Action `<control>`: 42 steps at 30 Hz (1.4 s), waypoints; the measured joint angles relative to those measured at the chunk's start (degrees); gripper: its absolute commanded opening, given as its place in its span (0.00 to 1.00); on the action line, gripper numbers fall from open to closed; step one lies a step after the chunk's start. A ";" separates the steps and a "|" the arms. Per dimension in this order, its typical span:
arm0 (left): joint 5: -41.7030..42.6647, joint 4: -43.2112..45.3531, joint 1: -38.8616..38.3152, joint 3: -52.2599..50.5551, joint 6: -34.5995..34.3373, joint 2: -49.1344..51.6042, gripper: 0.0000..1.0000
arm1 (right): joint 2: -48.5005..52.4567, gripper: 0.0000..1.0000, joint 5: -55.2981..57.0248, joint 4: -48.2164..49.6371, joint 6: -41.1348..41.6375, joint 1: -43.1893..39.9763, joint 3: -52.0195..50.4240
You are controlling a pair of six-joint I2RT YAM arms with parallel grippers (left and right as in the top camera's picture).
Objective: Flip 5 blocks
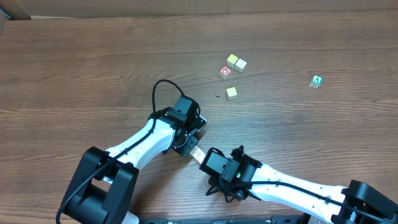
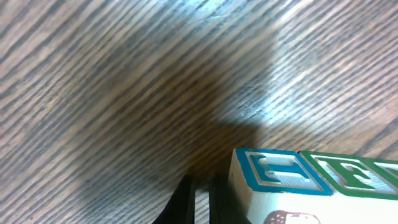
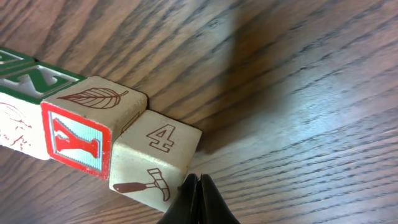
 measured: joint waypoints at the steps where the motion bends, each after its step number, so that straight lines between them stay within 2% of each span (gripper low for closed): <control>1: -0.04 0.02 0.02 0.00 0.09 0.00 0.04 | 0.00 0.04 -0.02 0.11 -0.02 0.00 0.00; 42: -2.23 1.55 -0.04 -0.02 8.94 0.02 0.04 | 0.00 0.04 -1.51 1.40 2.16 0.00 0.00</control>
